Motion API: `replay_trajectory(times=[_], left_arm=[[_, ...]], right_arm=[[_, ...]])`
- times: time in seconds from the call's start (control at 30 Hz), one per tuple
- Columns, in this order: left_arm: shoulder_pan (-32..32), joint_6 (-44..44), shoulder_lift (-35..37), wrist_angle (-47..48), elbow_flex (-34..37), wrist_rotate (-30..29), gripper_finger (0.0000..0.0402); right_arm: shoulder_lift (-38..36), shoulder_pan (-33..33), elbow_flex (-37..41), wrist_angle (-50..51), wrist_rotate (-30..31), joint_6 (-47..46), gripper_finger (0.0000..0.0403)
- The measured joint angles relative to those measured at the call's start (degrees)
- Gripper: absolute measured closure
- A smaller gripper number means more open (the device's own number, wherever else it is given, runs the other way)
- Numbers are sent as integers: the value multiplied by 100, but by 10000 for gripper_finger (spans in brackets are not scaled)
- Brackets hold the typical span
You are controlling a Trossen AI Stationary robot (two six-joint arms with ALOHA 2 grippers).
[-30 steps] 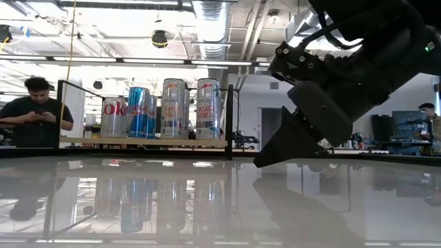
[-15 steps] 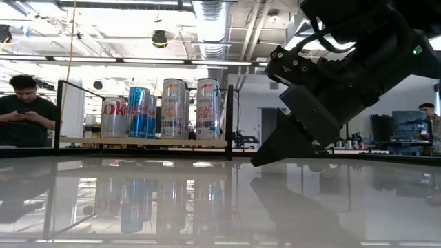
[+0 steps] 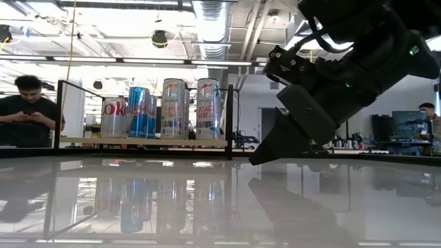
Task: Place canned beverage on shelf
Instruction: Put the coke soda can aligned with the other coke soda can on the shelf
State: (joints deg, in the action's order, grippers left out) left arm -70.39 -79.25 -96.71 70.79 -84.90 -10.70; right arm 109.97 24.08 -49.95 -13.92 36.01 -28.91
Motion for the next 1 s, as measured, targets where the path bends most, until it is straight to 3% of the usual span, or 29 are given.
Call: replay_trajectory(times=[1.0], left_arm=[[0, -51, -86, -171, -2, 128, 95]], right_arm=[[0, -1, 0, -8, -7, -4, 376]])
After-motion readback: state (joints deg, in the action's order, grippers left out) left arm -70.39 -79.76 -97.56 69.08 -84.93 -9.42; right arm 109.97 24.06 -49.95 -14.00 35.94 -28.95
